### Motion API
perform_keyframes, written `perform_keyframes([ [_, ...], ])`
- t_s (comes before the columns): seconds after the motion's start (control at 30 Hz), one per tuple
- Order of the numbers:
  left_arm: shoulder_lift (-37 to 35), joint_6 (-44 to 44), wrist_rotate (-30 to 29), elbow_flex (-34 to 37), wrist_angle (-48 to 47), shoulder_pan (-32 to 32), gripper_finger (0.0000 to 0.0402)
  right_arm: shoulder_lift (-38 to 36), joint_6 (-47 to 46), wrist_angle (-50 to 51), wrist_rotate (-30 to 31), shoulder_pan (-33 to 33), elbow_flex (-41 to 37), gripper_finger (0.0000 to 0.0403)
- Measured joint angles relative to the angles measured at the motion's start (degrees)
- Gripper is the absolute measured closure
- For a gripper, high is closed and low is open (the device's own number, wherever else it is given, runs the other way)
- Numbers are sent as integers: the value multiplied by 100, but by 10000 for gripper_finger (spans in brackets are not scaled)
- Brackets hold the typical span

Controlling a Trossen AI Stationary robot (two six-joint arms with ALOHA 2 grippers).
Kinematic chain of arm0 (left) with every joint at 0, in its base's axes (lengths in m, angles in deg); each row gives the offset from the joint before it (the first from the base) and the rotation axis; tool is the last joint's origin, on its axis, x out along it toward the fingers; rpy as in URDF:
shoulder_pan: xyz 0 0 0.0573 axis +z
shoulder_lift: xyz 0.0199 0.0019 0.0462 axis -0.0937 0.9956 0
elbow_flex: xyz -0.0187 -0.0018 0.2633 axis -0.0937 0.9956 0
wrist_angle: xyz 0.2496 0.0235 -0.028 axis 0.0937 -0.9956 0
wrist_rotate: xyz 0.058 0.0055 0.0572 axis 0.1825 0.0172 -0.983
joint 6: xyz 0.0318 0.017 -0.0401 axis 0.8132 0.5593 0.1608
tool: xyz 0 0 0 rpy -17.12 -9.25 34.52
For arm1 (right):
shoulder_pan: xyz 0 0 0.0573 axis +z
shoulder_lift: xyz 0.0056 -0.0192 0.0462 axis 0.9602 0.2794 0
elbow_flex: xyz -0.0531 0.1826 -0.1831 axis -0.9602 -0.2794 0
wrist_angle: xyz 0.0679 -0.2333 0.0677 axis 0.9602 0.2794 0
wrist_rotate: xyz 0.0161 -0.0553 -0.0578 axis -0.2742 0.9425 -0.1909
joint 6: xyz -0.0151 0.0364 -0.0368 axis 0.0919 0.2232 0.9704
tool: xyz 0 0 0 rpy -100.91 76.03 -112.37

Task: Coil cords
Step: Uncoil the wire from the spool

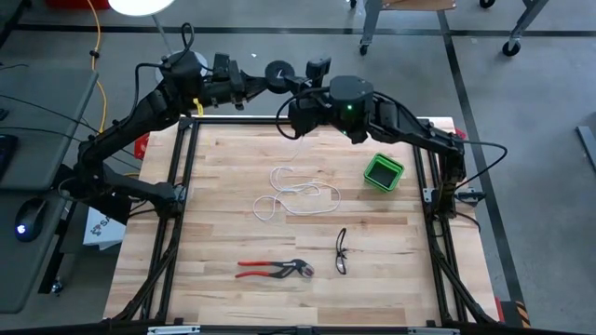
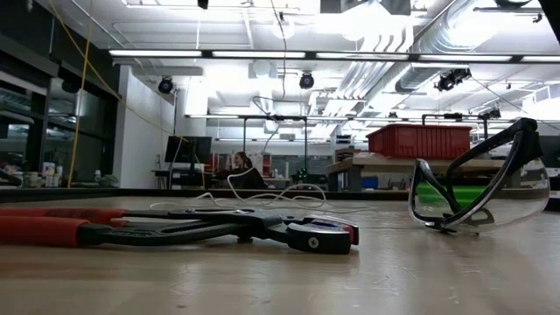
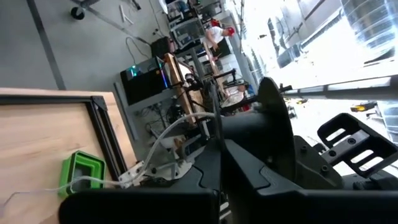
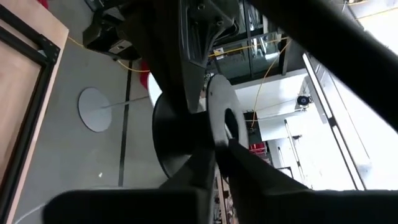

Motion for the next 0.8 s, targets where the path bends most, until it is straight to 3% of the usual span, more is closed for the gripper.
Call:
perform_keyframes([
  [0.3, -36, 456, 0, 0, -46, 545, 401, -9, -675, 58, 871, 0, 2, 256],
  [0.43, -56, 1353, 110, 0, -75, 804, 401, -134, -1273, 803, 421, -2, 0, 230],
  [0.57, -98, 3066, 498, 0, -135, 978, 401, -442, -3044, 1707, -969, -197, 2, 227],
  [0.8, -266, 6690, 494, 0, -1009, 469, 401, -768, -5694, 2632, -4693, -1227, 4, 227],
])
